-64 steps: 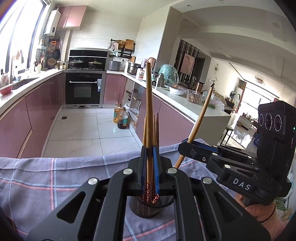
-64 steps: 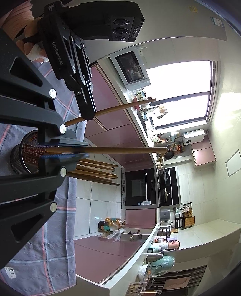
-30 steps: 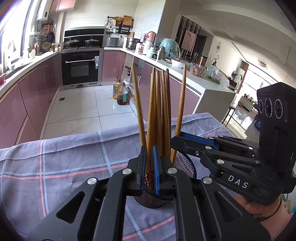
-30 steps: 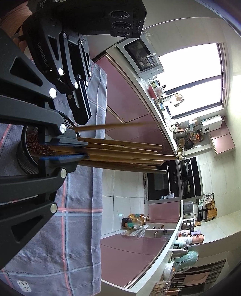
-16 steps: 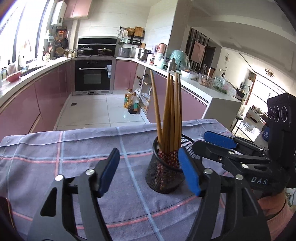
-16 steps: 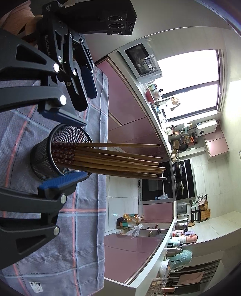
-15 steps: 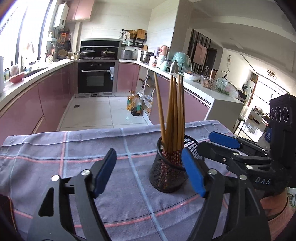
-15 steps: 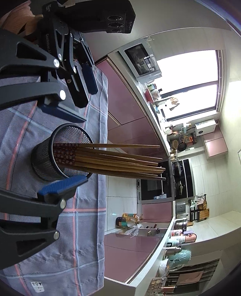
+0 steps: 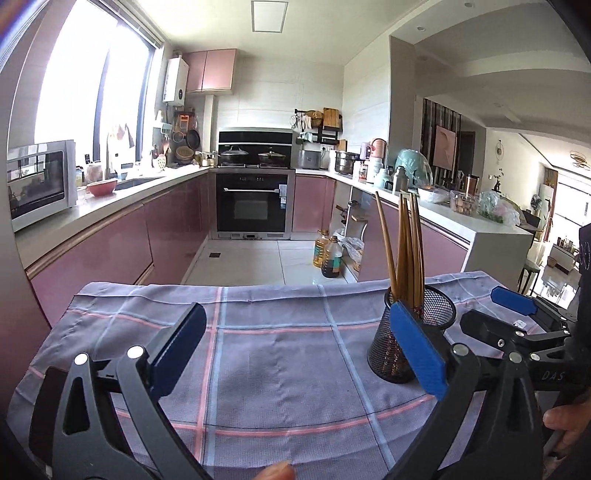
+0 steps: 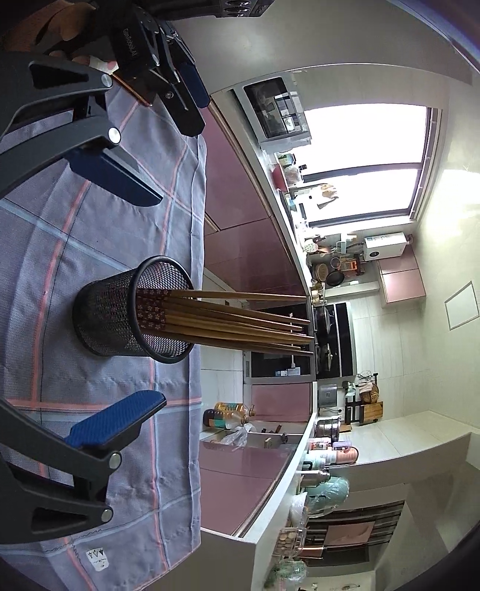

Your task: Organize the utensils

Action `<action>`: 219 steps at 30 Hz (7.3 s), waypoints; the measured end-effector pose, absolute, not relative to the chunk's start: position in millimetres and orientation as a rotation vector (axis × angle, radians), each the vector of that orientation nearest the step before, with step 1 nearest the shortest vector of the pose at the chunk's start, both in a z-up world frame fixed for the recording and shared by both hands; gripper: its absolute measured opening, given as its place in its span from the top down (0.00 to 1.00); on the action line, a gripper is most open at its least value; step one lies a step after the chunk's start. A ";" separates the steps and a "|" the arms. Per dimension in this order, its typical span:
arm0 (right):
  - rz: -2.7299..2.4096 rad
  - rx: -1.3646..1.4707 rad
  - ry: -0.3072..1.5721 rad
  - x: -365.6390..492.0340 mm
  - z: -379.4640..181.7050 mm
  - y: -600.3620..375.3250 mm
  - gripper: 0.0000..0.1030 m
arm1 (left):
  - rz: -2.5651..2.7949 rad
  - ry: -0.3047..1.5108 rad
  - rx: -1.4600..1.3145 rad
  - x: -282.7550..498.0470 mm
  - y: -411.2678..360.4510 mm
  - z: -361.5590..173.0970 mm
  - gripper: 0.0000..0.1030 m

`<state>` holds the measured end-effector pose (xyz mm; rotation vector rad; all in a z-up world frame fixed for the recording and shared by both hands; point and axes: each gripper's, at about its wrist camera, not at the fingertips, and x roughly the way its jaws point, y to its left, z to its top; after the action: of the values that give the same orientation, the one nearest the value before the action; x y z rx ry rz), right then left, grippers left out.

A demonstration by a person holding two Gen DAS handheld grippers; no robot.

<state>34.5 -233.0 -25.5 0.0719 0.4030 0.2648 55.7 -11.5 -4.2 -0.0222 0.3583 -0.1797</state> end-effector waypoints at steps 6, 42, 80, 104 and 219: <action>0.256 0.062 0.339 16.8 -23.2 -226.7 0.06 | -0.137 0.313 -0.013 35.5 -9.3 -1.6 0.05; 0.245 0.064 0.235 -5.4 -20.3 -221.5 0.06 | -0.062 0.181 0.007 -8.9 -10.1 0.4 0.05; 0.240 0.073 0.223 -6.7 -20.4 -220.9 0.06 | -0.043 0.160 0.018 -11.4 -10.4 2.1 0.05; 0.238 0.082 0.224 -6.1 -21.8 -220.7 0.06 | -0.039 0.154 0.017 -13.0 -11.2 3.5 0.05; 0.243 0.090 0.225 -5.6 -23.0 -222.6 0.06 | -0.029 0.164 0.004 -10.4 -16.1 1.0 0.05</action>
<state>-5.6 -222.6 -23.0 0.0899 0.2250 0.2426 -10.4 -16.1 1.0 0.0038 0.1637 -0.0295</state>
